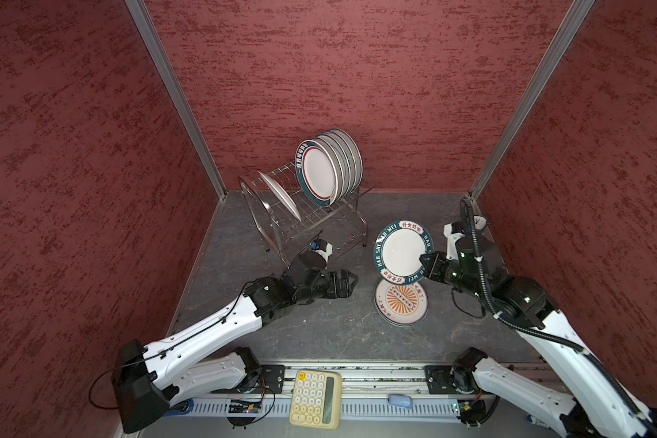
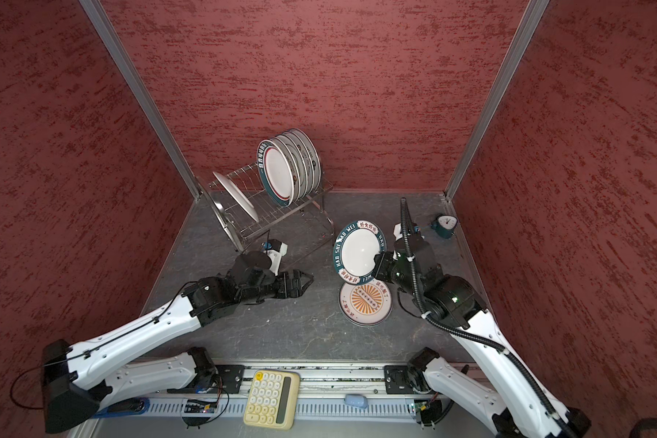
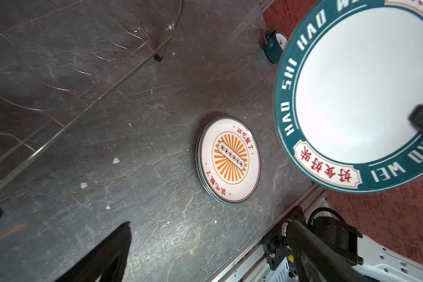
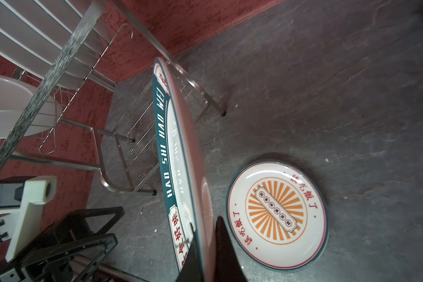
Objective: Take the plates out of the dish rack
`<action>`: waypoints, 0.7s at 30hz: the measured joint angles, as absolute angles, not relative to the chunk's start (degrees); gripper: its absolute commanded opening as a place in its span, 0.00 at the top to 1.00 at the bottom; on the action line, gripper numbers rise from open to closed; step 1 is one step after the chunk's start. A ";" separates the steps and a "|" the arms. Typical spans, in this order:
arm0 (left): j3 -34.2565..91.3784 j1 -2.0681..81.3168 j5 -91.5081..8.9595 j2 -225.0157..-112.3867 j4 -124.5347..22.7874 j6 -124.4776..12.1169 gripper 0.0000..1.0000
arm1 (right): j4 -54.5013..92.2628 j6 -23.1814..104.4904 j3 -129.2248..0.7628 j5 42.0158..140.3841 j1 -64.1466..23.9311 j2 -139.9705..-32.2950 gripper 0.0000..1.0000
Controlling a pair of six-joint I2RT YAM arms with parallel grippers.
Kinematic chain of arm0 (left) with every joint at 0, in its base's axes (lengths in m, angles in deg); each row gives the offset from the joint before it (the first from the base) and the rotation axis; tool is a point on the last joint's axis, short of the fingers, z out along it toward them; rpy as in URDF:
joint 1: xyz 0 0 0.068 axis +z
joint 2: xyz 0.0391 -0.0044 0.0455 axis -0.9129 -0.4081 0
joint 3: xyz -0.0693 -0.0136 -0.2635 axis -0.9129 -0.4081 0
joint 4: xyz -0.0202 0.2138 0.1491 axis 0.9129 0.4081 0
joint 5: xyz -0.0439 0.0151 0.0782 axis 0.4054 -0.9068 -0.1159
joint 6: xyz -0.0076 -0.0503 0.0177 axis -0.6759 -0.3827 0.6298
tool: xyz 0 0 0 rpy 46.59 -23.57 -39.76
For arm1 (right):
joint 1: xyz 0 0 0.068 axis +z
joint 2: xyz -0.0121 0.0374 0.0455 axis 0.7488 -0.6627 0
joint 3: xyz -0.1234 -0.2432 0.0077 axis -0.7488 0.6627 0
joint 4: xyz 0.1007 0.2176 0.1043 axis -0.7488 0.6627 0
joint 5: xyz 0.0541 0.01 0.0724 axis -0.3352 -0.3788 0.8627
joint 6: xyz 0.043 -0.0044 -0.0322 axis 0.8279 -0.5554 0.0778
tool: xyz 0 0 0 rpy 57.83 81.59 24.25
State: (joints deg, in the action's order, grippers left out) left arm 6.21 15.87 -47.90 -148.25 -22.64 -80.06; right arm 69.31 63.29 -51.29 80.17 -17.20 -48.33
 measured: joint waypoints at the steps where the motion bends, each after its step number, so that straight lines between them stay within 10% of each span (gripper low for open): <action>1: 5.88 16.07 -47.18 -148.75 -23.80 -80.06 0.01 | 68.13 63.66 -50.31 82.69 -18.10 -48.44 1.00; 15: 1.62 23.50 -37.45 -151.07 -39.41 -82.62 0.20 | 47.83 72.43 -36.82 108.39 -25.46 -50.27 1.00; 21: 1.68 23.94 -34.50 -154.74 -44.19 -84.30 0.53 | 43.00 74.66 -33.98 112.50 -26.25 -50.19 1.00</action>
